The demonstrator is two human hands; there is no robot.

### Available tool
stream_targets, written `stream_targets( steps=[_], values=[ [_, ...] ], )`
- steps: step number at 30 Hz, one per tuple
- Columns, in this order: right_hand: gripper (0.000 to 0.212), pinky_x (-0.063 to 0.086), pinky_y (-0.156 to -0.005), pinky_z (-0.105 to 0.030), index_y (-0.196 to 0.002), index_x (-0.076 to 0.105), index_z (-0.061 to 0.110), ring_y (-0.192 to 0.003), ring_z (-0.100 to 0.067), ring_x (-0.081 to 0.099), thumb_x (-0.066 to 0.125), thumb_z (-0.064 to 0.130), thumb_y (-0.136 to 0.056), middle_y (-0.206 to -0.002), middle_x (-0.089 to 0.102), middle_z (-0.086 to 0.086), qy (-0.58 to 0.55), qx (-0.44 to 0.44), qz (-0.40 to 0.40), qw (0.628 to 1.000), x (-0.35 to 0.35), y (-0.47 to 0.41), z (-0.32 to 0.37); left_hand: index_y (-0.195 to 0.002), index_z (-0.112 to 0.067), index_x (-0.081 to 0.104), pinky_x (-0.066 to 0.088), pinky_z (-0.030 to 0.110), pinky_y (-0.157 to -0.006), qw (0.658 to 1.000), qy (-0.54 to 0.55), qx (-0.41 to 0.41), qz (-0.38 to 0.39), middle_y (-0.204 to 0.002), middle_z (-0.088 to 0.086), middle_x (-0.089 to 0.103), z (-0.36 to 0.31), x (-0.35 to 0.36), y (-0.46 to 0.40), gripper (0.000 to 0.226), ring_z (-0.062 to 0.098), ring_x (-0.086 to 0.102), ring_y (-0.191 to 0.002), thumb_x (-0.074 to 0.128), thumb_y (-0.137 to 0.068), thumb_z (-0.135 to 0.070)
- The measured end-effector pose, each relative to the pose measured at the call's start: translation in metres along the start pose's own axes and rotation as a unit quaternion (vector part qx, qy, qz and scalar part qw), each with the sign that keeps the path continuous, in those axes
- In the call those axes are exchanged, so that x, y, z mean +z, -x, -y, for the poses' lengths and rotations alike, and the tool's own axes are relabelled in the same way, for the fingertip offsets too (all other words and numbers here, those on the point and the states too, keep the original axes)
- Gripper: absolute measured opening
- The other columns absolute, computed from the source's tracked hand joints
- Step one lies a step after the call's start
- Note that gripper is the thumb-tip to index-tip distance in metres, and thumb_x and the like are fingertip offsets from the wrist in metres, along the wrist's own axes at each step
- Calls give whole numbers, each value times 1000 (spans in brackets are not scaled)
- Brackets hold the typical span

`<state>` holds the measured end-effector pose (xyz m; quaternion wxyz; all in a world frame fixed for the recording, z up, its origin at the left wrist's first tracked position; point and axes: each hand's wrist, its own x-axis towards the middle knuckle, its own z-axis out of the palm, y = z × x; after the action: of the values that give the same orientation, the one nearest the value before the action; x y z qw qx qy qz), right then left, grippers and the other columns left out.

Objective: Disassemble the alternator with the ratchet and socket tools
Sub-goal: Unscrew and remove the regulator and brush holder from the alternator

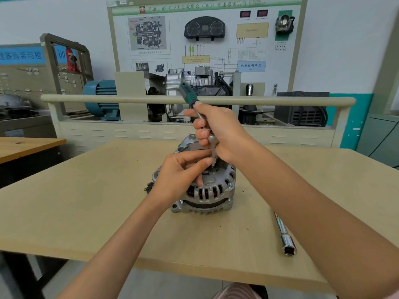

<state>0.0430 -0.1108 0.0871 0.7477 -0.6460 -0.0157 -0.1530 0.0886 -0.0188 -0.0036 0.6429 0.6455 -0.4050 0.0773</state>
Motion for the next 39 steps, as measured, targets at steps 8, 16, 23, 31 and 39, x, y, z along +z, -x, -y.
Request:
stream_targets(
  steps=[8, 16, 23, 31, 39],
  values=[
    [33, 24, -30, -13, -110, 62, 3, -29, 0, 29, 42, 27, -100, -40, 37, 12, 30, 28, 37, 998, -5, -8, 7, -102, -25, 66, 40, 8, -52, 1000, 8, 12, -13, -48, -12, 61, -2, 0, 2, 25, 1, 48, -40, 57, -89, -6],
    [32, 24, -31, -12, -100, 62, 4, -27, -3, 31, 43, 29, -100, -40, 39, 9, 160, -9, 18, 987, -14, -7, 3, -91, -29, 71, 46, 13, -53, 999, 33, 11, -12, -79, -12, 73, -2, 1, 1, 25, 4, 48, -40, 59, -88, -7],
    [30, 23, -30, -13, -98, 61, 4, -27, -3, 29, 43, 27, -100, -38, 38, 9, 98, -4, 25, 995, -20, -6, -4, -96, -20, 72, 43, 12, -51, 1000, 24, 7, -19, -81, -8, 73, -1, 0, 1, 22, 5, 47, -40, 57, -89, -5],
    [30, 22, -29, -13, -91, 61, 8, -27, -2, 27, 42, 29, -100, -39, 35, 9, 15, -23, 21, 999, -18, -9, 12, -101, -18, 69, 42, 14, -49, 995, 67, -11, -69, -90, -8, 74, -4, 0, 1, 23, 4, 46, -39, 55, -90, -3],
    [31, 22, -30, -13, -88, 60, 8, -27, -3, 27, 41, 30, -100, -38, 36, 10, 45, -13, 12, 999, -14, -14, 8, -108, -2, 67, 37, 8, -45, 995, 60, -18, -72, -91, -2, 72, -5, 1, 2, 23, 4, 46, -37, 55, -90, 0]
  ],
)
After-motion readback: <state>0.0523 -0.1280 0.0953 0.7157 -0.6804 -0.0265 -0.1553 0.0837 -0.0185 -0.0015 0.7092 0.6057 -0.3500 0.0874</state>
